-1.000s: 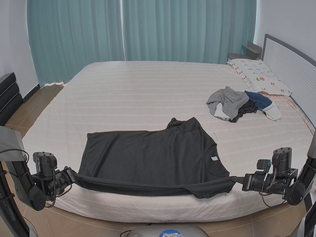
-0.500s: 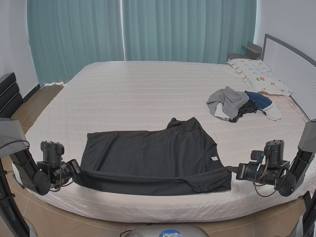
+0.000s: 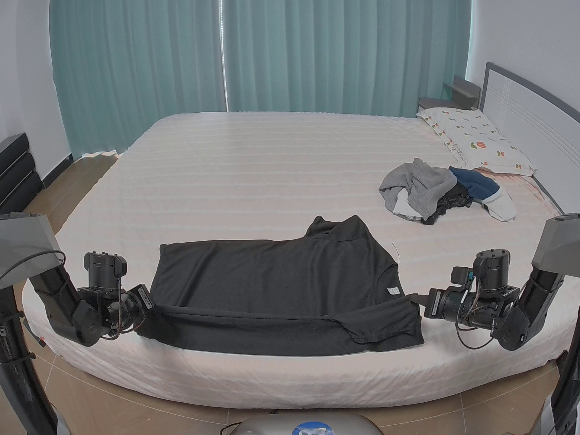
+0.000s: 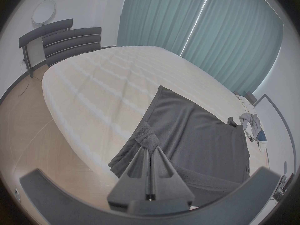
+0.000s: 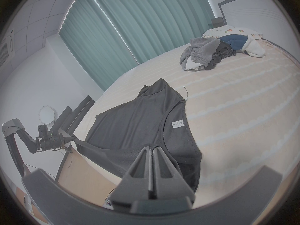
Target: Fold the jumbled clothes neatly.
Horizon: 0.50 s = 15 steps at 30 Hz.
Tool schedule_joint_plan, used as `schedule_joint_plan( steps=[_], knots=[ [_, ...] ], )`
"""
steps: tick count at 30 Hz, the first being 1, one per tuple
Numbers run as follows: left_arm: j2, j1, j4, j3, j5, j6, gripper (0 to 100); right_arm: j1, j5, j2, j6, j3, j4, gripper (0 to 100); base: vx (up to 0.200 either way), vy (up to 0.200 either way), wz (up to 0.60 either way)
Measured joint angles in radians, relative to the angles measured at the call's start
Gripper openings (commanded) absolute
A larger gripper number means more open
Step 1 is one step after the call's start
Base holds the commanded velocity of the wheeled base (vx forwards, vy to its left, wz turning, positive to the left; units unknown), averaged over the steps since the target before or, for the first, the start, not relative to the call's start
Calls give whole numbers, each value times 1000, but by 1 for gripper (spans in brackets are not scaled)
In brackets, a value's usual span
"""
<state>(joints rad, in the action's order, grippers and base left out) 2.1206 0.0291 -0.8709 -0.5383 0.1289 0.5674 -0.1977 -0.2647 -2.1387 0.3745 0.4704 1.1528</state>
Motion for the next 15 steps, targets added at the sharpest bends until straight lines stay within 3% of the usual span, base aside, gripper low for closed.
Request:
schedule_joint_plan(
  steps=[15],
  knots=[
    [120, 1, 11, -107, 4, 53, 0, 2, -2, -130, 2, 109, 7, 0, 0, 0, 0]
  ],
)
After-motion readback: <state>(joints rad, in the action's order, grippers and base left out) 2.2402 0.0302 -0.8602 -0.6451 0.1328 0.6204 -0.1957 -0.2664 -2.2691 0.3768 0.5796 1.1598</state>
